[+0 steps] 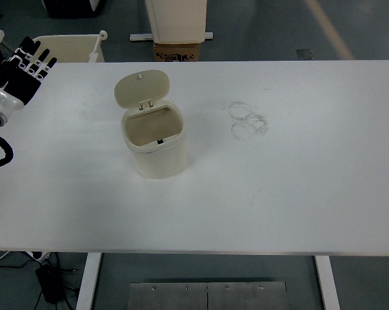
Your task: Close trash bin
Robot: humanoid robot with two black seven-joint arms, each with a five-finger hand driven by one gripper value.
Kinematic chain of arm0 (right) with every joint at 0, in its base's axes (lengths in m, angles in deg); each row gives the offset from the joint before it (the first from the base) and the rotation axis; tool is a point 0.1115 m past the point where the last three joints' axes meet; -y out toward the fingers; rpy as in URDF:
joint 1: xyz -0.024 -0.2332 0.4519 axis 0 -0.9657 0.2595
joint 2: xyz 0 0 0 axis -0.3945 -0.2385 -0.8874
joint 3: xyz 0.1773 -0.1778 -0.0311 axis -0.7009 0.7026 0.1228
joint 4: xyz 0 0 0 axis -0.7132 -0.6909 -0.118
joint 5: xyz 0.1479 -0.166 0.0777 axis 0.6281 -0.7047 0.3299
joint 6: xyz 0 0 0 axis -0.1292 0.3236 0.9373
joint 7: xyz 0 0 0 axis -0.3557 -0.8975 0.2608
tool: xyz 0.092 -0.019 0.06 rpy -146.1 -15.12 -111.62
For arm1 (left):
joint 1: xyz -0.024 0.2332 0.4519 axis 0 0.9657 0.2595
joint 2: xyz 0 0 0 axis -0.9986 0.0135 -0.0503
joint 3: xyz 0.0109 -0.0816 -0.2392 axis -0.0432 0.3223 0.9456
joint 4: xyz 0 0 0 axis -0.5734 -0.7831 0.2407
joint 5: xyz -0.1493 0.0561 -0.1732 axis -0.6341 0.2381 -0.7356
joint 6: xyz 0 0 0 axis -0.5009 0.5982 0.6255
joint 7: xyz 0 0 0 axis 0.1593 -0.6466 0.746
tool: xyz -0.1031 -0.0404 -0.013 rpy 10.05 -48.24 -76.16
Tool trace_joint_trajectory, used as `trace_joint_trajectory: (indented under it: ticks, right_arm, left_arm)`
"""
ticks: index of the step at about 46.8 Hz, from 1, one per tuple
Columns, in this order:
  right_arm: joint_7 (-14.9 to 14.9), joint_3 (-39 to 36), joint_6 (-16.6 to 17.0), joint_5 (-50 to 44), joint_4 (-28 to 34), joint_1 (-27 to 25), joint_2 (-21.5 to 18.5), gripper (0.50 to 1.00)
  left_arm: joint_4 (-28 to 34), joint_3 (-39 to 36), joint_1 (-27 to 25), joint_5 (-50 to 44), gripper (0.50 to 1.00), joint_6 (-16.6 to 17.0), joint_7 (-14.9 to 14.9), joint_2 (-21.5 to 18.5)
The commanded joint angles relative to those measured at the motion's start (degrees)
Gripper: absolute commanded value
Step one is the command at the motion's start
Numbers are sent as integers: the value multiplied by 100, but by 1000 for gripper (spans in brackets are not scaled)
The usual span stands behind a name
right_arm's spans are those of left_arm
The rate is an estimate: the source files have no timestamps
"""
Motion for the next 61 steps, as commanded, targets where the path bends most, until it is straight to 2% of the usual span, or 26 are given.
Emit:
trace_joint_trajectory:
  ticks: [1,7,15,23,32,40,48,54,61]
  right_arm:
    - [0,0,0,0,0,0,0,993]
    - [0,0,0,0,0,0,0,993]
    - [0,0,0,0,0,0,0,993]
    - [0,0,0,0,0,0,0,993]
    - [0,0,0,0,0,0,0,993]
    - [0,0,0,0,0,0,0,993]
    - [0,0,0,0,0,0,0,993]
    - [0,0,0,0,0,0,0,993]
    - [0,0,0,0,0,0,0,993]
  left_arm:
    - [22,-3,-32,0,1000,38,1,-8]
    - [153,-20,-129,9,1000,144,18,-51]
    - [1093,-29,-173,35,1000,487,18,-640]
    - [1279,-82,-436,53,1000,566,27,-930]
    - [1990,-1004,-981,554,1000,592,71,-1475]
    - [2394,-1434,-1420,668,1000,627,194,-1888]
    - [2623,-2410,-2088,1248,1000,636,308,-2047]
    - [2658,-2745,-2317,1617,1000,636,343,-2038]
    - [2738,-2929,-2642,2162,1000,619,642,-2038]
